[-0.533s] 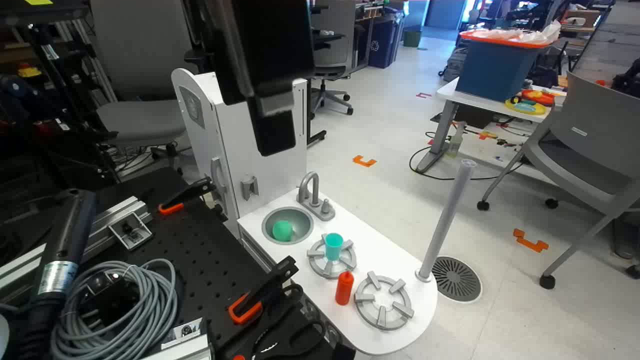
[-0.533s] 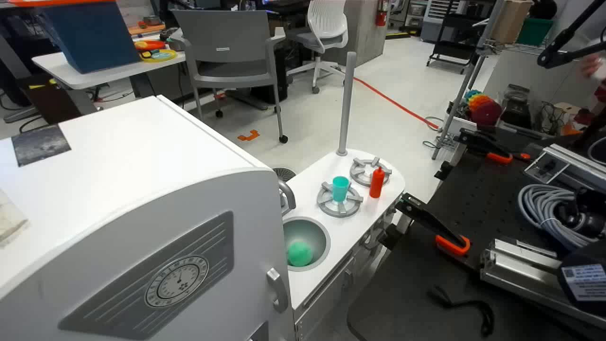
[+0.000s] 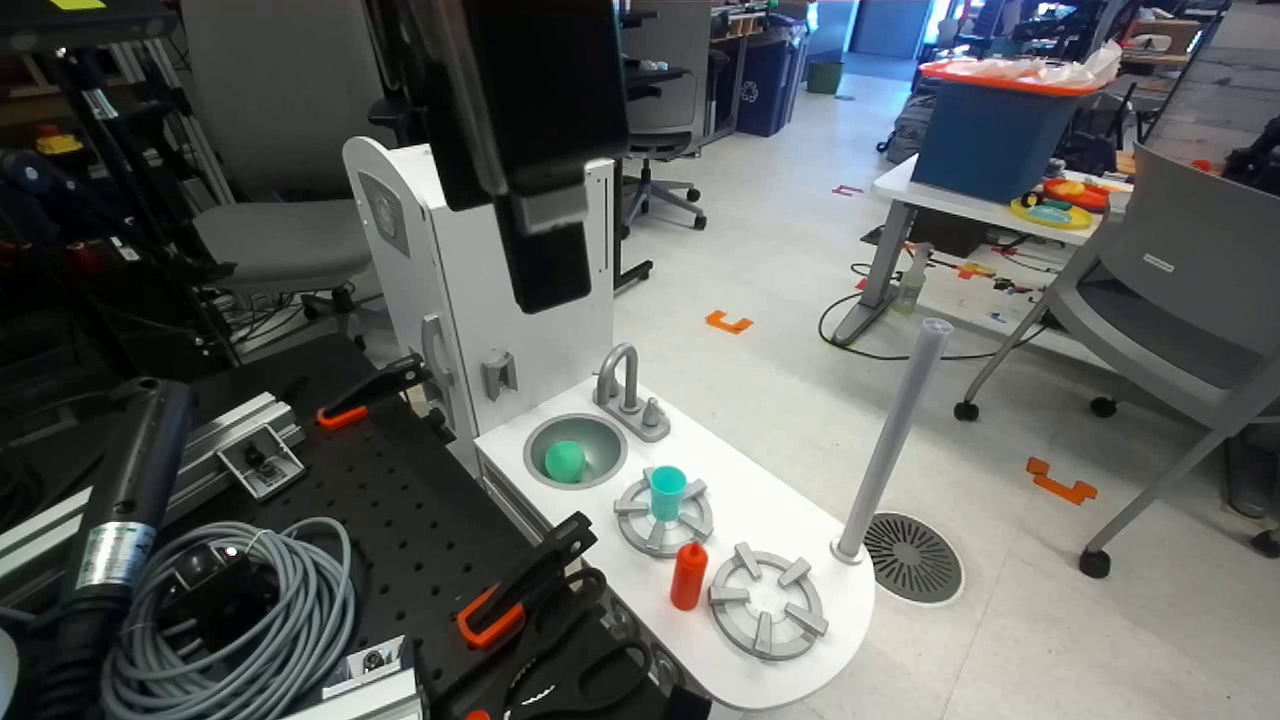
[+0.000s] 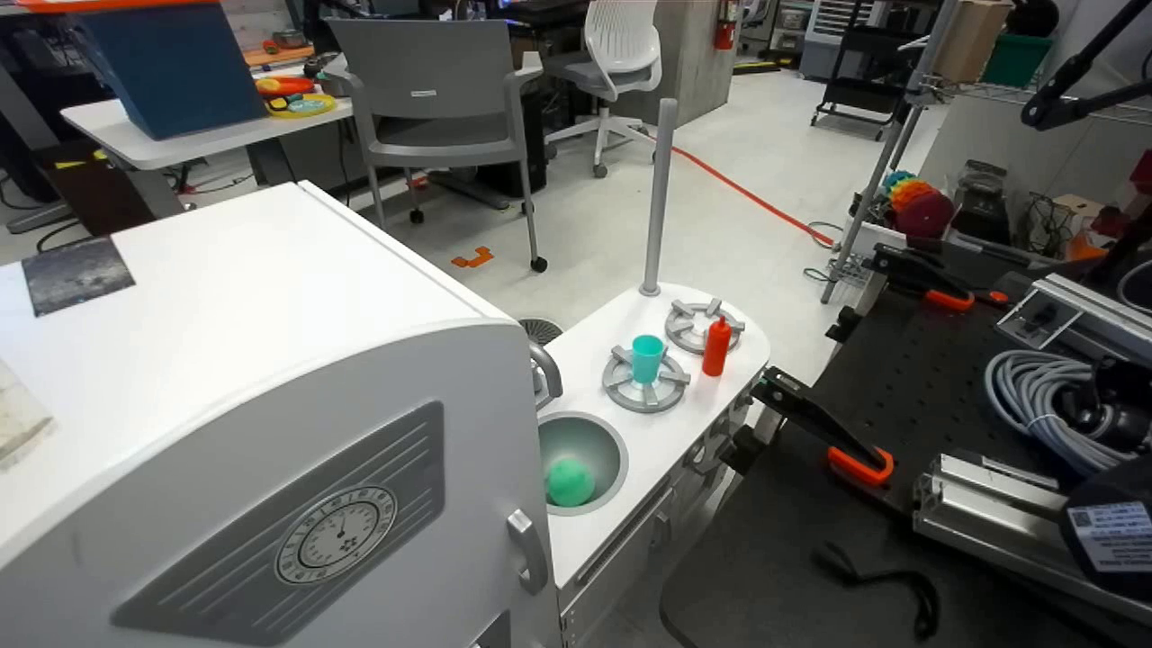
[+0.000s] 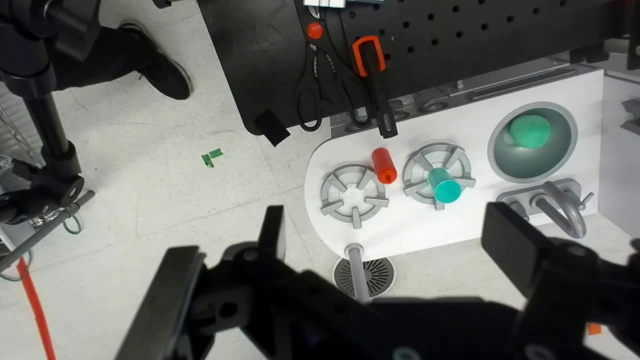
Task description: Turn the tap nozzle to the right
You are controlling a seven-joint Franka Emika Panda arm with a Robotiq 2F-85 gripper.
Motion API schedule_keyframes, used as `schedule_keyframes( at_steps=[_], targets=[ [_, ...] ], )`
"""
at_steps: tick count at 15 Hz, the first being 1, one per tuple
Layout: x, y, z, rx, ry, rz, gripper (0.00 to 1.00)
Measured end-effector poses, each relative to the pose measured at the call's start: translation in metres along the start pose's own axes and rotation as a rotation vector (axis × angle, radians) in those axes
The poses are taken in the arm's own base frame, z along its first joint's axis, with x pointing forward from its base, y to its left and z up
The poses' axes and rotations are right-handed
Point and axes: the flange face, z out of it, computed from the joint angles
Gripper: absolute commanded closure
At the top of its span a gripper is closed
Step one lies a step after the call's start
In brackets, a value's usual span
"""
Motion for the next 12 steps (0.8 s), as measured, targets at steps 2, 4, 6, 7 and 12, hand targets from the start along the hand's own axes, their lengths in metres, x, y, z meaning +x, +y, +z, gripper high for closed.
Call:
schedule_keyframes(
  at_steps=[2,4,6,7,12],
  targets=[
    [0.0,0.0,0.0,0.0,0.0,0.0,0.0],
    [0.0,0.0,0.0,0.0,0.0,0.0,0.0],
    [0.004,-0.004,-0.001,-0.001,-0.001,-0.002,0.0],
    [0.01,-0.013,-0.002,0.008,-0.005,0.001,0.0],
    [0.052,-0.116,0.03,0.003,-0.057,-0.003,0.0]
  ],
)
